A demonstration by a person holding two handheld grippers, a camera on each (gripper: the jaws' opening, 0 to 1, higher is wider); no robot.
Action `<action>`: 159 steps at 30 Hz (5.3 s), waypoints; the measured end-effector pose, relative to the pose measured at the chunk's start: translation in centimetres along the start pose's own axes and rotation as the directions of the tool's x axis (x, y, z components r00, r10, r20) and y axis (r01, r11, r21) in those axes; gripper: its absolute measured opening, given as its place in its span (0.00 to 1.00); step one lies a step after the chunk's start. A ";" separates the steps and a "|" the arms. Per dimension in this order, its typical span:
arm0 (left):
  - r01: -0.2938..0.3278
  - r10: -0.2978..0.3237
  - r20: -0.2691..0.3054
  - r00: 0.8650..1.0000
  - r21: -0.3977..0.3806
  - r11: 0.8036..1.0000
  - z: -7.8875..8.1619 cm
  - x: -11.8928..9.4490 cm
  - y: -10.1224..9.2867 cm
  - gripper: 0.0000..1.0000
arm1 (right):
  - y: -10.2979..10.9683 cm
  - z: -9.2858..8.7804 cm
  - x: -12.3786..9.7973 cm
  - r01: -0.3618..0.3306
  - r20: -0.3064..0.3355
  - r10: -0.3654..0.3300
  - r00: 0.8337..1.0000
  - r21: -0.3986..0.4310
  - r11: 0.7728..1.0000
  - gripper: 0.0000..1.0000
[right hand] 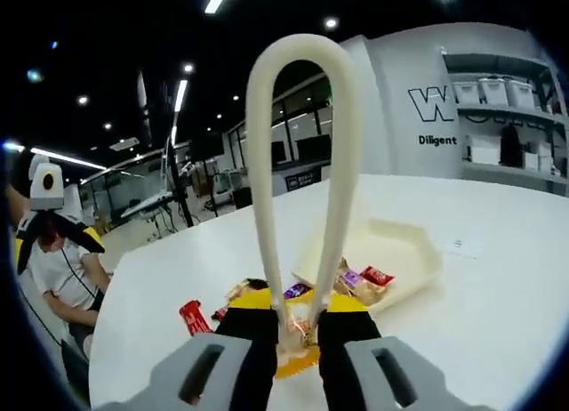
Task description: Place the target food into the container with the food tongs after gripping and lifting it, then release it inside without dropping or visibly crushing the food.
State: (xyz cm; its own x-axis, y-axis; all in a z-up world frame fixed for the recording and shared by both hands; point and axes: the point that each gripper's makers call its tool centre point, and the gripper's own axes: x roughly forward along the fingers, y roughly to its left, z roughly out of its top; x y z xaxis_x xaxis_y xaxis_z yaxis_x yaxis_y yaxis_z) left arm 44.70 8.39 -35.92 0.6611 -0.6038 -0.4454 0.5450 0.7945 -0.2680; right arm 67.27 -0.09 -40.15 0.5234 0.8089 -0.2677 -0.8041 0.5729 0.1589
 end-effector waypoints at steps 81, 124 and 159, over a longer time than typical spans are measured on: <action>-0.034 0.034 -0.014 0.999 -0.031 0.999 0.1 0.0 1.2 0.95 | -7.0 -1.4 5.2 0.178 -0.039 -0.176 0.984 0.033 0.984 0.18; 0.023 -0.022 0.045 0.999 -0.030 0.999 -0.6 -0.6 -0.7 0.95 | 5.5 -5.1 -1.9 -0.005 -0.167 0.002 0.986 -0.017 1.000 0.19; -0.089 0.088 0.017 0.996 0.057 0.994 -1.0 -1.6 1.3 0.99 | 5.0 -9.3 0.7 0.099 -0.299 -0.120 0.947 -0.084 0.992 0.13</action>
State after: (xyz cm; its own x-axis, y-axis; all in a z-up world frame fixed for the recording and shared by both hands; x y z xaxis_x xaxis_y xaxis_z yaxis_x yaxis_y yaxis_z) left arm 43.84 10.40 -36.38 0.7154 -0.5322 -0.4527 0.5123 0.8401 -0.1781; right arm 61.05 2.13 -48.39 0.5076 0.6579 -0.5563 -0.7691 0.6371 0.0517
